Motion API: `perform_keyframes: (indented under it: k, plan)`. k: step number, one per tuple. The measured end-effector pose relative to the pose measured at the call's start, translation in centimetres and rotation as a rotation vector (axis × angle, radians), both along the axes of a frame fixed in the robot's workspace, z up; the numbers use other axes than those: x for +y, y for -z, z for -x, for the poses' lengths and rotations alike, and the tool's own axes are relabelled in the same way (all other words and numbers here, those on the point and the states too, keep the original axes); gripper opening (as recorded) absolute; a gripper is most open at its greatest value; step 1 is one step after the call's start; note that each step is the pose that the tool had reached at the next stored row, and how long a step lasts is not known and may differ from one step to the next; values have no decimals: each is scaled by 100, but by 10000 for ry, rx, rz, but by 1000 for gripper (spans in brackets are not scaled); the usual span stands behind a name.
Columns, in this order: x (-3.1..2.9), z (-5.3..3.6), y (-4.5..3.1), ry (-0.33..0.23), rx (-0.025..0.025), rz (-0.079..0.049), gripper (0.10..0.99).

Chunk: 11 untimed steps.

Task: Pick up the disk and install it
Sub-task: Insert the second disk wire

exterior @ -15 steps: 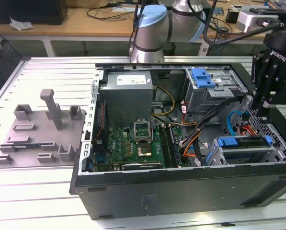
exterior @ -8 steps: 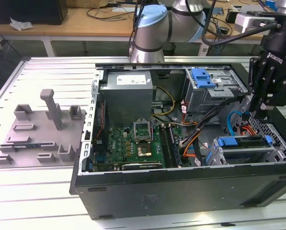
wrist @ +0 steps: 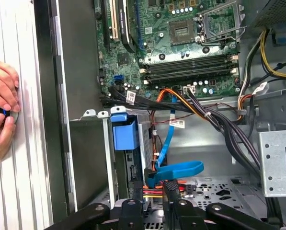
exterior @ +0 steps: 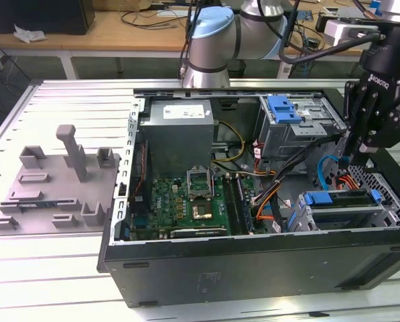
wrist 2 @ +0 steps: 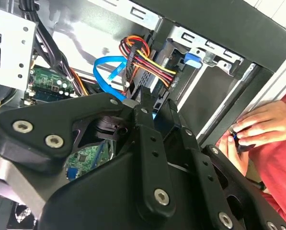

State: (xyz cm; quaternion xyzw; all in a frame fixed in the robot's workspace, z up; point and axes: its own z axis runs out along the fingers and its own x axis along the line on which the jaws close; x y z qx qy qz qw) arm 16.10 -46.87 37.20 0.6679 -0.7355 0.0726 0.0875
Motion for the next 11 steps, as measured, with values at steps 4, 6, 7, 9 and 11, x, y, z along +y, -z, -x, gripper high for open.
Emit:
perform_keyframes:
  k: [4, 6, 7, 9, 11]
  plan:
    - [15, 1, 29, 0, 202, 151, 302]
    - [19, 3, 38, 1, 277, 230, 302]
    - [20, 3, 41, 2, 308, 291, 302]
    - [35, 7, 47, 5, 325, 454, 302]
    - [59, 12, 54, 5, 325, 570, 302]
